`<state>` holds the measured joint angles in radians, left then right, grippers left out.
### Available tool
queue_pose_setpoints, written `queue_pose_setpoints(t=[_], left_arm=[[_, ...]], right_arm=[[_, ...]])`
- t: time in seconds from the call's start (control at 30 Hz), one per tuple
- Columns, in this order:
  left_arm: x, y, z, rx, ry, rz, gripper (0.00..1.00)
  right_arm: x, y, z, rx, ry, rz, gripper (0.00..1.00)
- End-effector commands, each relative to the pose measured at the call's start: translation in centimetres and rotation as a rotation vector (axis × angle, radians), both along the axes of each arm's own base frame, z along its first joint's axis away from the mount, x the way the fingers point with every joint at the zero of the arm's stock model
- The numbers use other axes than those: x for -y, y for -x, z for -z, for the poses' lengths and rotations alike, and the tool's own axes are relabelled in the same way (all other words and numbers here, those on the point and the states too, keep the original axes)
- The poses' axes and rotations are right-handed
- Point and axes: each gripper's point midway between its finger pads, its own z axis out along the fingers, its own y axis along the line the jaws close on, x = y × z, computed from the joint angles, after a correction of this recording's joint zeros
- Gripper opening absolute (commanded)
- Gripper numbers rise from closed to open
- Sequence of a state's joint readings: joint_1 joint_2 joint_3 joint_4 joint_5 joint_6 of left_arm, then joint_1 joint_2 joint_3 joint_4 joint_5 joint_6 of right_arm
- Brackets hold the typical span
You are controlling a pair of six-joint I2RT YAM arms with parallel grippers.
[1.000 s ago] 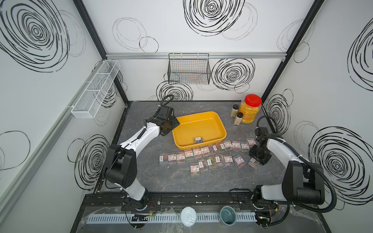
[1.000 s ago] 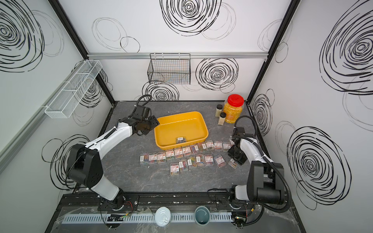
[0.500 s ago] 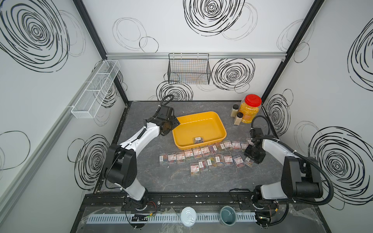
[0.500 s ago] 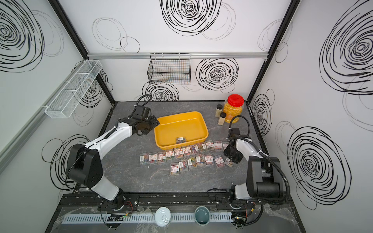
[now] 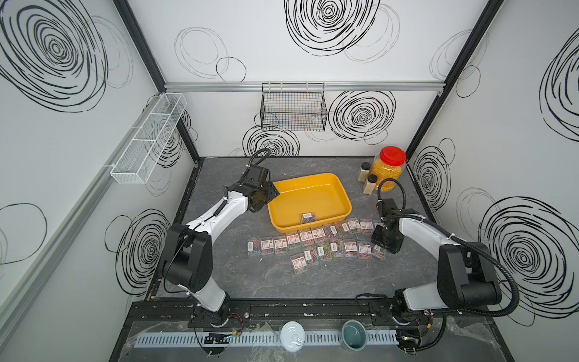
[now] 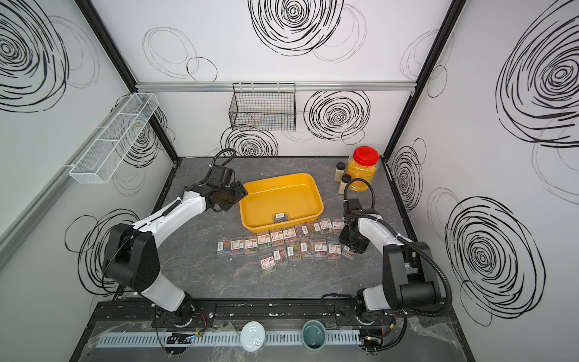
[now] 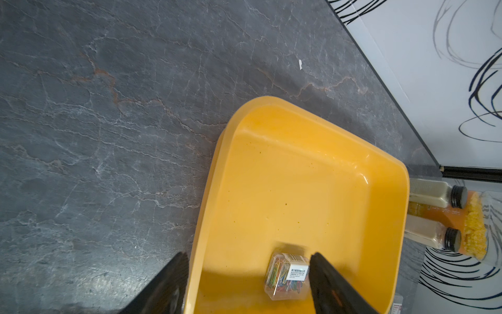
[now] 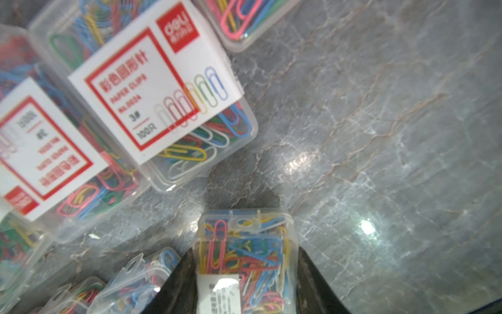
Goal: Take the paper clips out of the storage box
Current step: Place the boxed paper clips at the center of the board.
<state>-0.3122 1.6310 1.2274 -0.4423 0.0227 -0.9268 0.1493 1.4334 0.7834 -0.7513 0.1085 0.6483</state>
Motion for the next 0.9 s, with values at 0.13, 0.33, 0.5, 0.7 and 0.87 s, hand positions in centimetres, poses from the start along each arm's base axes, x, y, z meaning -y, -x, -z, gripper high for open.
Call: queue_pose_setpoints(t=[0.13,0.33,0.5,0.7,0.87], left_arm=[[0.1,-0.1,-0.8,0.034,0.005,0.015,0.74],[0.1,-0.1,-0.9,0.039,0.004,0.017,0.75],[0.1,-0.3,-0.9,0.040,0.008,0.018,0.75],[0.2,-0.3,-1.2,0.046,0.002,0.028,0.75],[0.0,0.0,-1.3,0.049,-0.014,0.033,0.75]], right_arm=[[-0.4,-1.0,-2.0,0.048,0.008,-0.020,0.62],[-0.8,-1.9,-3.1,0.096,-0.014,-0.023,0.67],[-1.2,-1.8,-2.3,0.079,-0.037,-0.017,0.66],[-0.3,-0.8,-1.4,0.072,-0.039,0.030,0.77],[-0.1,-0.8,-0.9,0.110,-0.082,0.039,0.77]])
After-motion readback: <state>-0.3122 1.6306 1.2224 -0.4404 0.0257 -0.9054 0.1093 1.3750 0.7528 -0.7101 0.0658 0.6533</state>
